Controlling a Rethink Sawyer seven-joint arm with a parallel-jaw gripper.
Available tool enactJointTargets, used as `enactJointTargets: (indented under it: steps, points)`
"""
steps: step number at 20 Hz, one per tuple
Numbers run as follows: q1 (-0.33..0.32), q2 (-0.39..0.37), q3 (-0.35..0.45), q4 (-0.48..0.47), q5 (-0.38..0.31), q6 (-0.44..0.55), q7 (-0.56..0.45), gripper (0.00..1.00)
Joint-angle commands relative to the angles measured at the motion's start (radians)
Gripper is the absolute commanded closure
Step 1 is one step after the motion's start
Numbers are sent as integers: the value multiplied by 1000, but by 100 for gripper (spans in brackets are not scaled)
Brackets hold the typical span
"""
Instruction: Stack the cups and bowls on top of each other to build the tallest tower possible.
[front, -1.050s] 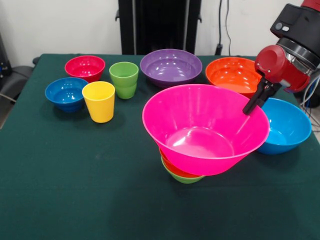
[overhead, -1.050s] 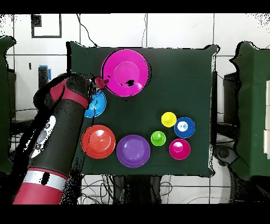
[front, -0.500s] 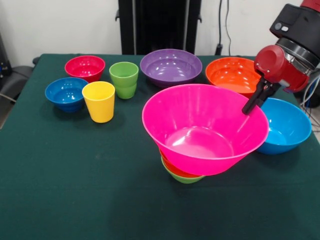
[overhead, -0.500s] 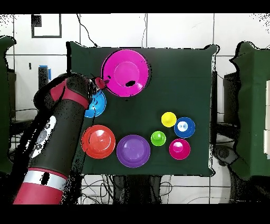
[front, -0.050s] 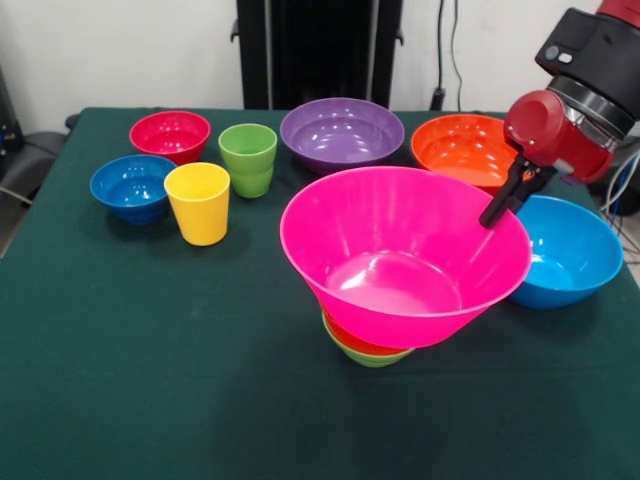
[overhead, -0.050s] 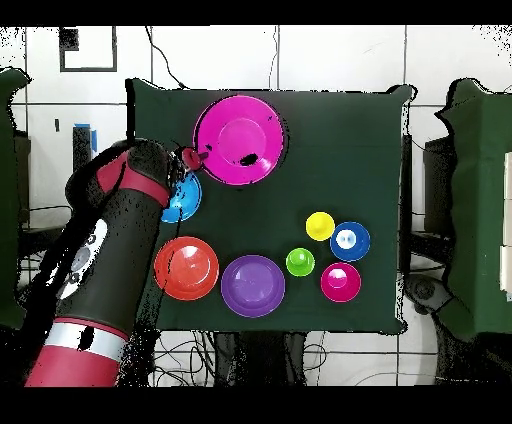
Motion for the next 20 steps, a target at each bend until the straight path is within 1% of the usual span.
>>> enactJointTargets:
  steps: [1, 8, 13, 16, 20]
  points:
    - [-31, -6, 94, 73, -83, -34, -22, 100]
    - [-32, -2, 99, 65, -101, -32, -25, 100]
    - [-35, -20, 103, 89, -108, -40, -20, 100]
    - [-34, -20, 101, 100, -110, -50, -6, 100]
    - [-29, -3, 95, 88, -105, -50, 20, 100]
